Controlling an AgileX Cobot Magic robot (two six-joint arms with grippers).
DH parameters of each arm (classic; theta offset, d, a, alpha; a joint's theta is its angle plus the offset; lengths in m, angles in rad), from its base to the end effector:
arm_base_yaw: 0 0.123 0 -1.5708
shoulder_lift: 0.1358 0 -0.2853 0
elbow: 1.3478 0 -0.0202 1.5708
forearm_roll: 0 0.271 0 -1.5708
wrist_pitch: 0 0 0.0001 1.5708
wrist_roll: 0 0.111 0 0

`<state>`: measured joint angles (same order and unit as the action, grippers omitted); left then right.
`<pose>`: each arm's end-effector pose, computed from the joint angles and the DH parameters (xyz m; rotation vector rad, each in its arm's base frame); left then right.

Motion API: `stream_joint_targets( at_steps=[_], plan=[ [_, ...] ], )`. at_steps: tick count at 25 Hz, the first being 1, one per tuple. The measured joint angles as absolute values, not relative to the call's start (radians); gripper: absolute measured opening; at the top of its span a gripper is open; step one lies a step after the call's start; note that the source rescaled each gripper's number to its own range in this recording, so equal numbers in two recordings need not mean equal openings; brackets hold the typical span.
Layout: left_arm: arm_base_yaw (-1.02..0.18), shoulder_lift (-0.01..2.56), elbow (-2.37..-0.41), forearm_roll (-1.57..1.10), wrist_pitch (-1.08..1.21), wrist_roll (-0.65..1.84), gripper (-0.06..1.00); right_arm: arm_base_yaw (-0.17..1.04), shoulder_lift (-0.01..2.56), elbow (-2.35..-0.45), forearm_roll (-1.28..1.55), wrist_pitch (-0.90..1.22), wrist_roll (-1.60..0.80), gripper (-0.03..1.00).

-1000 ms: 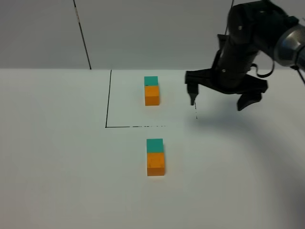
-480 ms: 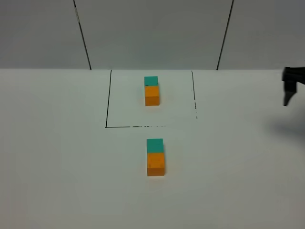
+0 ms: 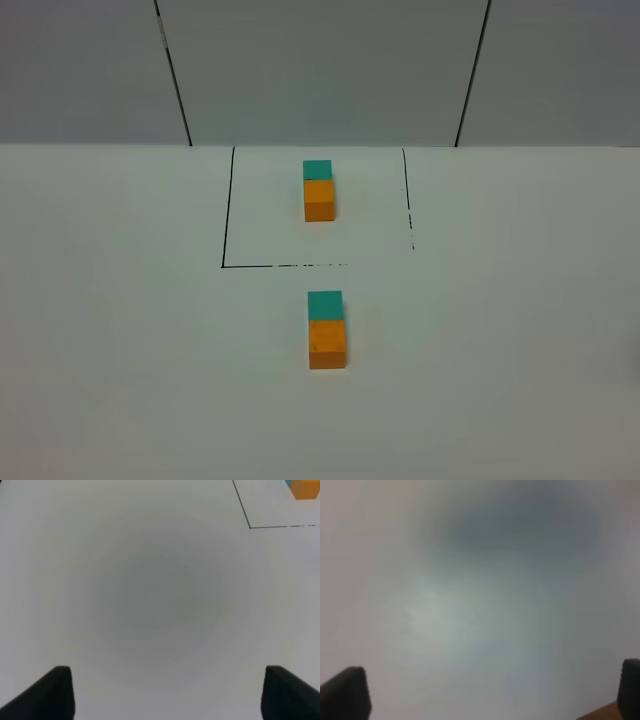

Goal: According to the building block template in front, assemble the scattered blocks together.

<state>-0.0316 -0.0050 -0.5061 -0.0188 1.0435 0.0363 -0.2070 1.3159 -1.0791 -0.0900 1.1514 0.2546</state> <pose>0.0297 -0.0027 0.2817 0.0692 2.0147 -0.0194 0.2591 -0.0637 0.2793 0.6204 2.7998 -0.1158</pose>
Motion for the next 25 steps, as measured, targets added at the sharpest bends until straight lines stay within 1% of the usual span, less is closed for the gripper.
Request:
stream_joint_targets(
  at_steps=[3, 12, 17, 21, 25],
  plan=[
    [-0.032, -0.005, -0.506, -0.019, 1.043, 0.036, 0.70, -0.189, 1.166, -0.984, -0.104, 1.147, 0.254, 1.00],
    [-0.032, -0.005, -0.506, -0.019, 1.043, 0.036, 0.70, -0.059, 0.672, -0.708, -0.136, 1.083, 0.254, 1.00],
    [-0.032, -0.005, -0.506, -0.019, 1.043, 0.036, 0.70, -0.045, 0.459, -0.576, -0.128, 1.006, 0.261, 1.00],
    [-0.032, -0.005, -0.506, -0.019, 1.043, 0.036, 0.70, -0.045, 0.341, -0.525, -0.086, 0.999, 0.236, 1.00],
    [-0.032, -0.005, -0.506, -0.019, 1.043, 0.036, 0.70, -0.045, 0.251, -0.525, -0.017, 0.999, 0.114, 1.00]
  ],
)
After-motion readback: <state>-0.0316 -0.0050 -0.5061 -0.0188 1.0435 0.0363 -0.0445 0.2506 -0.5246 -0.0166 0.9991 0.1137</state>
